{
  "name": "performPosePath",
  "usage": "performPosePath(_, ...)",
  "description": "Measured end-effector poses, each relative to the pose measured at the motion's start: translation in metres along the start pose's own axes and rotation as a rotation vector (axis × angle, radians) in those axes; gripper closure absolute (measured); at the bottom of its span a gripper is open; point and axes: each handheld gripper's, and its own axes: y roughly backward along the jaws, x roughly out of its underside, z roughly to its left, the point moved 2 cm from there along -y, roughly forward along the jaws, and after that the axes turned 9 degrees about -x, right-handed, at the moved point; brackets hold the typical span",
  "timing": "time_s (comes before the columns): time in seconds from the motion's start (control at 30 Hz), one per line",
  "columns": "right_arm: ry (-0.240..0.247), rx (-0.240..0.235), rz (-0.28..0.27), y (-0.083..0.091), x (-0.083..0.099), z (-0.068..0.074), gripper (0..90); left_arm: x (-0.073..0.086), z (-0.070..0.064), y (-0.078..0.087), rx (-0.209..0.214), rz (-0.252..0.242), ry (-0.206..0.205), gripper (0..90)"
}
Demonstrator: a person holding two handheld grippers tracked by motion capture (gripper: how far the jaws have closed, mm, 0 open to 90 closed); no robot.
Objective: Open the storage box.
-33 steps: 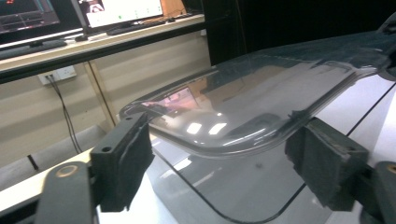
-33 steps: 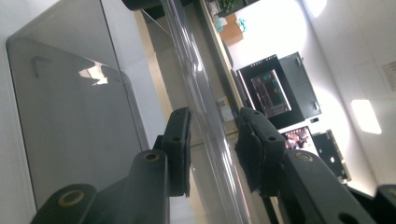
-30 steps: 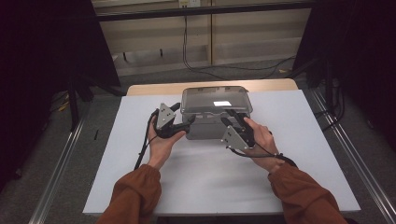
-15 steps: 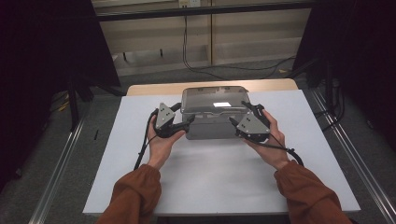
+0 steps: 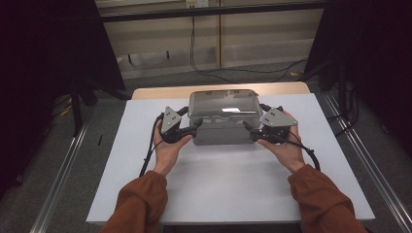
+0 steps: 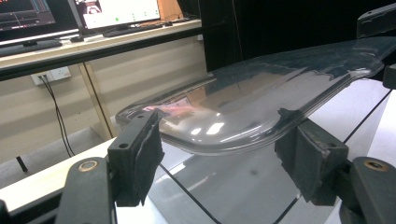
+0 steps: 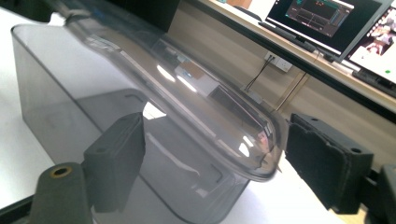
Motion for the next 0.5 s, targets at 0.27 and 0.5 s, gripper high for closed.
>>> performPosePath(0.27,-0.068,-0.008,-0.052,-0.0004,0.0041,-0.0108,22.4,0.0001,-0.0002,0.0,-0.012,0.002,-0.003,31.6)
performPosePath(0.5,-0.04,-0.015,-0.075,-0.0027,0.002,-0.0118,30.5,-0.001,0.0007,0.0001,-0.017,-0.01,0.018,31.8)
